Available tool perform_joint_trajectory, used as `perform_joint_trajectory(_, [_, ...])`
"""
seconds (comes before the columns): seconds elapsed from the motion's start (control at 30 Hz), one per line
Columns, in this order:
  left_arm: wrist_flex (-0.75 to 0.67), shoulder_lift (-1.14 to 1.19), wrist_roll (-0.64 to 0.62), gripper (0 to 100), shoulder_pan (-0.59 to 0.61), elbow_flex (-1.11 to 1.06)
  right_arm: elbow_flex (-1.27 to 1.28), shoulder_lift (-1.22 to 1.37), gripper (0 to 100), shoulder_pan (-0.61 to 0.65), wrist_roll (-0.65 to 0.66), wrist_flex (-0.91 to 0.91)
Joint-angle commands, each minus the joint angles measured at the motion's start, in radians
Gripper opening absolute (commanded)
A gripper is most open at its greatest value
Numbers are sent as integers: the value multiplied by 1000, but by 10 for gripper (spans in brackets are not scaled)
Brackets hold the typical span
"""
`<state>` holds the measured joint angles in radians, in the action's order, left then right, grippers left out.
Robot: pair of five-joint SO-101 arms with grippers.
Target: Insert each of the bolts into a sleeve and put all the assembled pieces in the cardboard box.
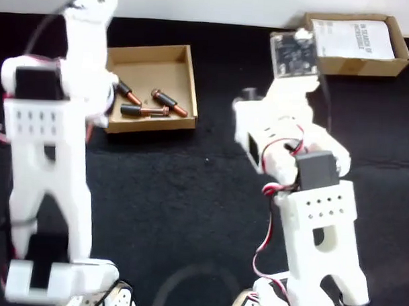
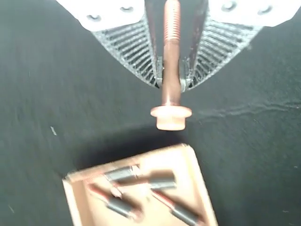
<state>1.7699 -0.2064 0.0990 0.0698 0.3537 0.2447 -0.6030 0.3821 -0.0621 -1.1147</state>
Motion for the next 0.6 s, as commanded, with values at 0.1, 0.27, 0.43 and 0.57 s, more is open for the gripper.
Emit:
perform_joint_trajectory(0.1, [-37,-351,15,8,-82,-280,217,-200,7,90,-9,22])
perform_joint_trajectory(0.27, [-160,-470,11,8,-82,-467,455,-349,7,153,-9,127])
perform_joint_trajectory(0.43, [-342,-578,9,8,-82,-679,771,-542,7,186,-9,363])
perform_joint_trajectory(0.57, [-568,-664,9,8,-84,-874,1003,-688,7,191,-2,590])
